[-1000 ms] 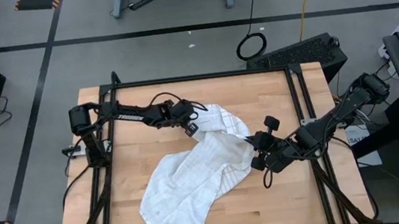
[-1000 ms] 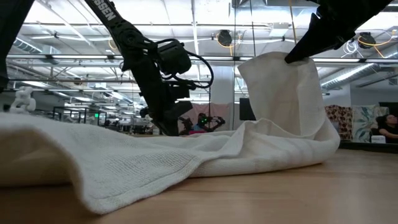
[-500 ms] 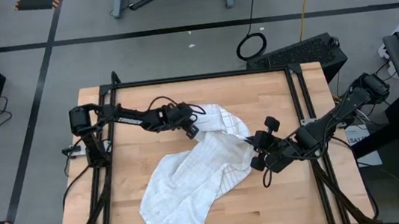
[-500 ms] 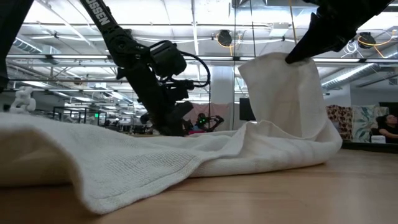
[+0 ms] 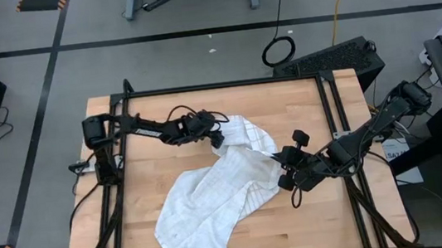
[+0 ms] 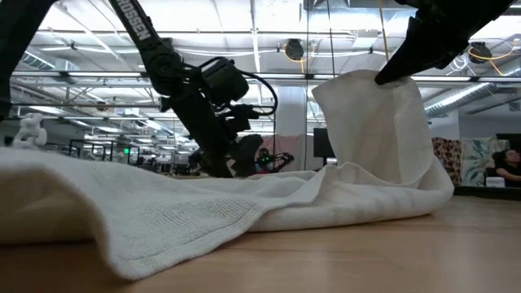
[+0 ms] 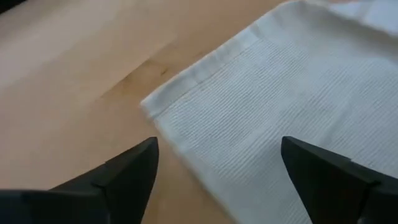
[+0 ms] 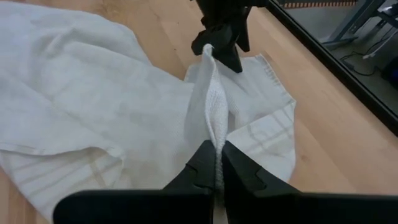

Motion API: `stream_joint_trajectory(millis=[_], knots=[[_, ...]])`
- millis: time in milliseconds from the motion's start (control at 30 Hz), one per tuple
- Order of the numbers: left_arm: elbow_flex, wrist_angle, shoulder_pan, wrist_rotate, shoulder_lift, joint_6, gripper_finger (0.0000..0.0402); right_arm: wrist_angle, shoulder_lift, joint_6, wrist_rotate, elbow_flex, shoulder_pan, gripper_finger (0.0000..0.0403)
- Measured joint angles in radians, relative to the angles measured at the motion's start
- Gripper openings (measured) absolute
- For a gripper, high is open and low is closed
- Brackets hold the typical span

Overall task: Roll towel
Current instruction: Roll the white towel

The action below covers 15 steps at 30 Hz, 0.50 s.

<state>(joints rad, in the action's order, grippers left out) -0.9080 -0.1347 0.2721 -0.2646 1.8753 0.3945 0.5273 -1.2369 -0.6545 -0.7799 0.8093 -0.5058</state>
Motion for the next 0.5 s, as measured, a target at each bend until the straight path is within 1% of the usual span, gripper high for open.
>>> stream_joint_trajectory(millis=[67,167,233,300,367,400,433,500], knots=[[0.001,0.004,-0.001,-0.007,0.012,0.008,0.0314,-0.004,0.000,0.009,0.001,0.000,0.000,0.0004],[0.001,-0.024,0.001,-0.003,0.032,-0.017,0.0261,-0.001,0.000,0.018,0.000,0.000,0.000,0.0004],[0.001,-0.043,0.001,-0.001,0.042,-0.057,0.0208,0.000,0.000,0.020,-0.004,0.000,0.000,0.0004],[0.000,-0.046,0.000,-0.010,0.044,-0.090,0.0139,-0.001,0.000,0.026,-0.008,0.000,0.001,0.0004],[0.000,-0.049,0.000,-0.027,0.044,-0.127,0.0061,-0.001,0.000,0.034,-0.028,0.000,0.001,0.0004],[0.001,-0.043,0.001,-0.041,0.037,-0.150,0.0032,-0.002,0.000,0.034,-0.046,0.000,0.002,0.0004],[0.002,-0.035,0.002,-0.060,0.027,-0.166,0.0019,-0.003,0.000,0.033,-0.071,0.000,0.004,0.0004],[0.003,-0.033,0.005,-0.101,-0.003,-0.201,0.0018,-0.003,0.000,0.033,-0.130,0.000,0.010,0.0004]])
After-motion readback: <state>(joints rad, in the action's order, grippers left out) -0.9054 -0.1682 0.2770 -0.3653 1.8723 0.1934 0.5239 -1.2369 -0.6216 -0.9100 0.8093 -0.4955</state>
